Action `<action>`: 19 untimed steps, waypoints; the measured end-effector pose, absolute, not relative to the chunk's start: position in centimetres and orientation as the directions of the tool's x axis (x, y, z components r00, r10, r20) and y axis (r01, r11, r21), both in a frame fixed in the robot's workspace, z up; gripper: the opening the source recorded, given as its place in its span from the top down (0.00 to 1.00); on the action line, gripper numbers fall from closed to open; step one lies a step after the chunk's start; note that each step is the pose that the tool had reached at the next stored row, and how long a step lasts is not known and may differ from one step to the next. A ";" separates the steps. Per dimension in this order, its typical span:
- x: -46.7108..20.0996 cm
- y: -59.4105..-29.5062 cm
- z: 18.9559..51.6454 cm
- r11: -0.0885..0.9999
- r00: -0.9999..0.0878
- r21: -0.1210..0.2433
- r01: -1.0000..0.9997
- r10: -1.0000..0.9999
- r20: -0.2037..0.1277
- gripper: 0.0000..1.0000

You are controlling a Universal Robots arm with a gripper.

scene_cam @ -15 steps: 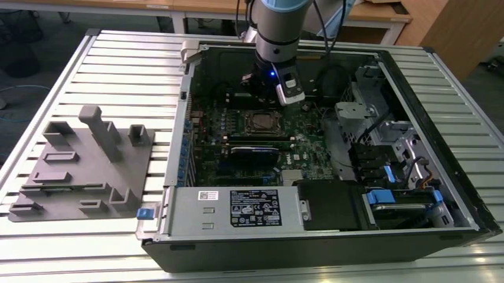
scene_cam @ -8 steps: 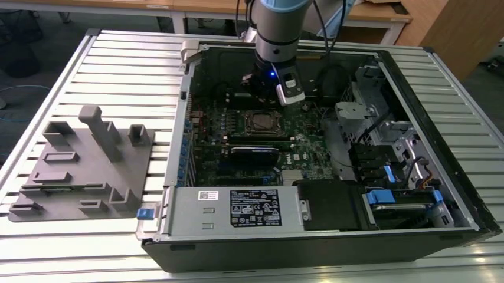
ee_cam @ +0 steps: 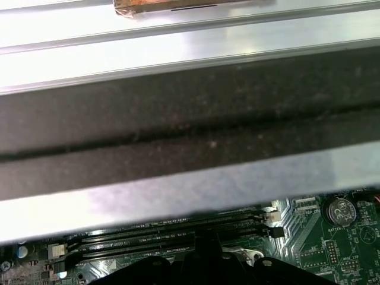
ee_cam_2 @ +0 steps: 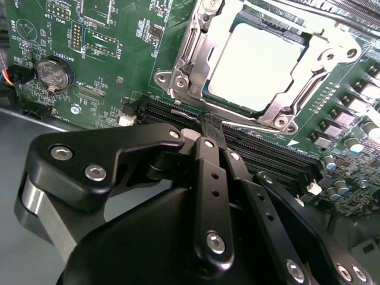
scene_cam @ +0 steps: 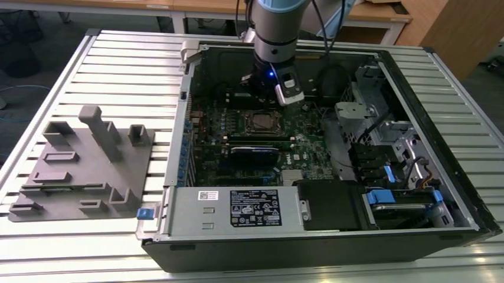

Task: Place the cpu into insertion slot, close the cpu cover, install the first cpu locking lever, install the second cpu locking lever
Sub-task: 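Install the first cpu locking lever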

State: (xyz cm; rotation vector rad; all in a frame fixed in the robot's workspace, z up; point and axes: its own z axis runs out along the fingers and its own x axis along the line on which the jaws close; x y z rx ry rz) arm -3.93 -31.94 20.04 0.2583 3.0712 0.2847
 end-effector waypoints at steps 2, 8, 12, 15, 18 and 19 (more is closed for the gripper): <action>-4.0 -32.0 20.0 0.969 -0.985 0.188 0.160 0.170 -0.035 0.89; -4.1 -32.1 20.0 0.966 -0.984 0.204 0.157 0.170 -0.048 0.89; -4.3 -32.2 20.0 0.964 -0.984 0.215 0.156 0.171 -0.050 0.89; -4.3 -32.3 20.0 0.964 -0.984 0.216 0.156 0.171 -0.051 0.89; -4.3 -32.5 20.0 0.964 -0.984 0.216 0.156 0.171 -0.054 0.89; -4.4 -32.5 20.0 0.964 -0.984 0.216 0.155 0.171 -0.054 0.89</action>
